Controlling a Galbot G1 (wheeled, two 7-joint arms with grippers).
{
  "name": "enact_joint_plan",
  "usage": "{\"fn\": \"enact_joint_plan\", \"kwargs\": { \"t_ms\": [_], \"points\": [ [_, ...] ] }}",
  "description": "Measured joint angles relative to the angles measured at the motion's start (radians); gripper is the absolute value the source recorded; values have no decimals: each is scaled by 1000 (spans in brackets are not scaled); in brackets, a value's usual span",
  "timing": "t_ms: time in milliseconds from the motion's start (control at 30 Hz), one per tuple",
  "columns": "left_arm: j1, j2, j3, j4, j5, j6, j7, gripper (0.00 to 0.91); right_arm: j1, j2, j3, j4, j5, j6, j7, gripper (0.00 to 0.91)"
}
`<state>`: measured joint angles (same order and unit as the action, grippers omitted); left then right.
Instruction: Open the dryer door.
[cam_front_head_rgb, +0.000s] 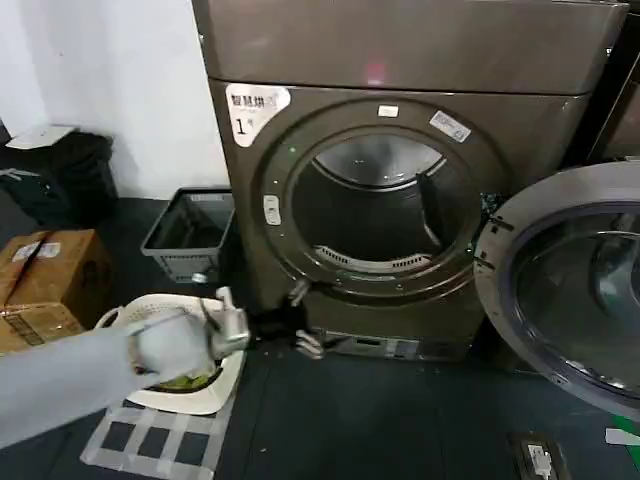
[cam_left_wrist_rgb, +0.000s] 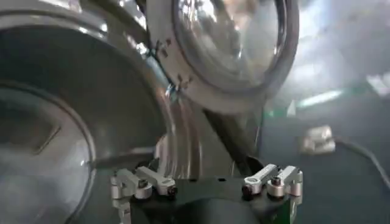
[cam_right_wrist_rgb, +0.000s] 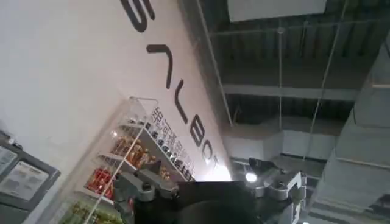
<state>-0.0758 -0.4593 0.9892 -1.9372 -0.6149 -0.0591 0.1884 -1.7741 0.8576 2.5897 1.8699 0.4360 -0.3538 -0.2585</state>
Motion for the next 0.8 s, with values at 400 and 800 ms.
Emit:
{"fn": "enact_joint_plan", "kwargs": {
  "t_ms": [400, 800],
  "points": [
    [43, 210, -20, 1, 111, 24, 57, 907, 3, -3, -3, 7, 2, 1, 0, 907],
    [273, 349, -223, 61, 183, 50, 140, 907, 20, 4, -25, 16, 3, 3, -2, 907]
  ]
}}
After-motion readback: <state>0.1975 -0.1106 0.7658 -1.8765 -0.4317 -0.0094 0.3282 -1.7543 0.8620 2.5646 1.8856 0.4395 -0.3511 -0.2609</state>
